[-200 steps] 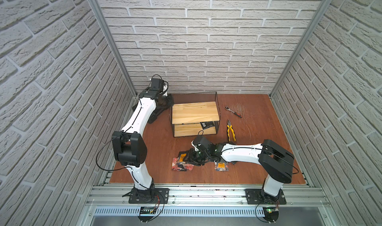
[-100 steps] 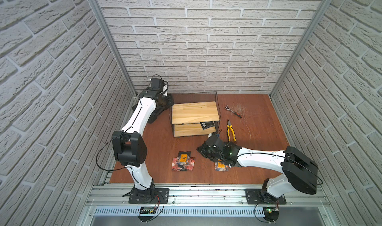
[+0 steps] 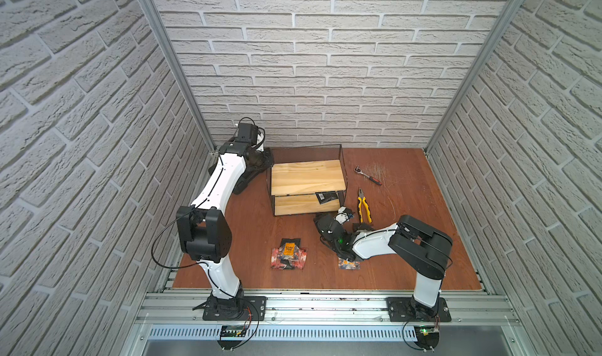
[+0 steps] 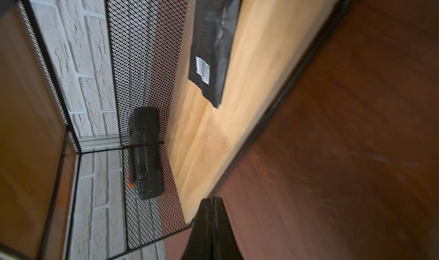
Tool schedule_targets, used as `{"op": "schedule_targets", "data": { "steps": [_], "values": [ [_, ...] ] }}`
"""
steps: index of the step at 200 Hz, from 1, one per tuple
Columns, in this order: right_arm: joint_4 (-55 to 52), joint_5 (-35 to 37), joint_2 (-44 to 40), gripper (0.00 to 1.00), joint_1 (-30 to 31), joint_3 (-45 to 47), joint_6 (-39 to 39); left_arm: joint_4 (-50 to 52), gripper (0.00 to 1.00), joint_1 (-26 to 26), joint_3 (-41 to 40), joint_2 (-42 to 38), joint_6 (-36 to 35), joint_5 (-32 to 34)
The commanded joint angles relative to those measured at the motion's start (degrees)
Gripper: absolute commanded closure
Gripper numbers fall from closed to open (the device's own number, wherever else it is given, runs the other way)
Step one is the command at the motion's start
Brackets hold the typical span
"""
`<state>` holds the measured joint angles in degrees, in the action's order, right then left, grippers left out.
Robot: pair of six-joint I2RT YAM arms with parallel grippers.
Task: Remove the tea bags from the shelf
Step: Pick up the tea bag from the shelf.
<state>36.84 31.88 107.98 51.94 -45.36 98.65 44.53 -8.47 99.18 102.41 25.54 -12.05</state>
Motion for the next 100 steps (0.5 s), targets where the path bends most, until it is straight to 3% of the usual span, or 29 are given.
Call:
{"op": "schedule_targets", "data": {
  "steps": [1, 17, 100],
  "values": [
    [4.7, 5.6, 1.9, 0.96, -0.9, -3.0, 3.0, 4.9, 0.71, 0.4, -0.1, 1.7, -1.6, 0.3],
    [4.0, 6.2, 3.5, 0.91, -1.6, -4.7, 4.9, 4.9, 0.71, 0.5, -0.1, 1.6, -1.8, 0.2],
    [2.0, 11.4, 10.6, 0.85, -3.7, -10.6, 10.7, 5.5, 0.71, 0.9, -0.1, 1.7, -3.0, 0.2]
  ]
}}
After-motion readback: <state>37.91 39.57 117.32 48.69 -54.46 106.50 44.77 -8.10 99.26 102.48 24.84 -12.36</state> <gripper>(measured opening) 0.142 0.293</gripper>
